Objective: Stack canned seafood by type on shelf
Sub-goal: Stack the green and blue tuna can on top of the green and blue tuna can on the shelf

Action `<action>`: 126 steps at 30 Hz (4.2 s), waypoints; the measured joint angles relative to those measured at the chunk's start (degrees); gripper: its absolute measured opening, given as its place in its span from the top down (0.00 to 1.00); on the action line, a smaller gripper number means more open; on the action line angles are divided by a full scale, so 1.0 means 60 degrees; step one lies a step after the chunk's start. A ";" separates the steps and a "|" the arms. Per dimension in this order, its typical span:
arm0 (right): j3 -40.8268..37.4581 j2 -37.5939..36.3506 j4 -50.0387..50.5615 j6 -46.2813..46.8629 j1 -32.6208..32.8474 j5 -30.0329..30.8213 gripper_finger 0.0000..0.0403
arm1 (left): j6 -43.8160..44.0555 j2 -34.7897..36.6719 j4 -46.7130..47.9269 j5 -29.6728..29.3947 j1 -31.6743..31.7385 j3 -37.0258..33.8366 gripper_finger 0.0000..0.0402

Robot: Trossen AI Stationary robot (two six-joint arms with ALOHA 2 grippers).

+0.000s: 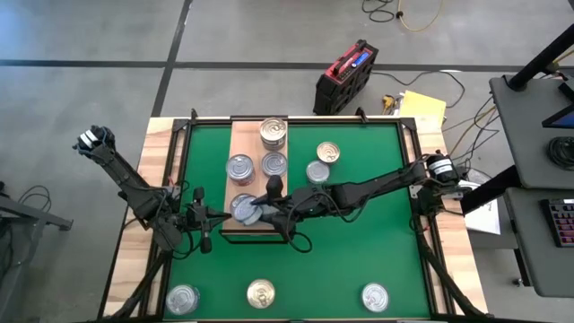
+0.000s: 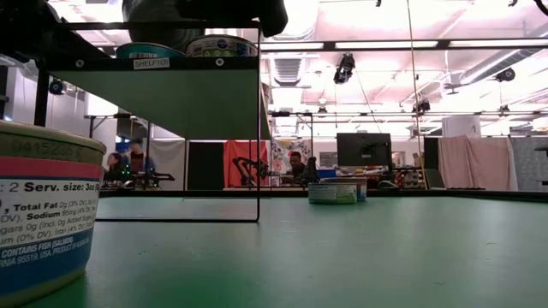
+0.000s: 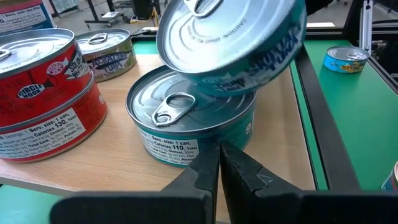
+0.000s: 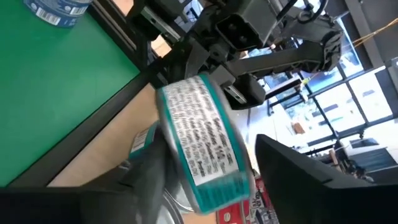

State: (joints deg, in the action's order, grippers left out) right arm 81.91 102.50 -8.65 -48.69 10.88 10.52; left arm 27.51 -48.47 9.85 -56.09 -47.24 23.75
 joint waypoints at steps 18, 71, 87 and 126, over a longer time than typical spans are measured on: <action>0.0000 0.0000 0.0196 0.2380 -0.0002 0.0743 0.13 | 0.0004 0.0000 -0.0004 0.0016 -0.0004 0.0000 1.00; 0.0036 -0.0076 0.0912 0.3366 0.0084 0.0758 0.13 | -0.0182 -0.0007 0.1319 0.1223 -0.0040 0.1542 1.00; 0.0055 -0.1612 0.2659 0.6126 0.0224 0.0245 0.37 | 0.0546 0.0011 0.2255 0.1084 -0.0040 0.1661 1.00; -0.0852 -0.0696 0.1092 0.8521 -0.0155 0.0317 0.98 | 0.0765 0.0004 0.3373 0.0928 -0.0036 0.2036 1.00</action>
State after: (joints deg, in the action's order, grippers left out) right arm 76.79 98.32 -2.09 2.44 9.96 12.43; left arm 32.10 -48.45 30.09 -50.52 -47.46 35.97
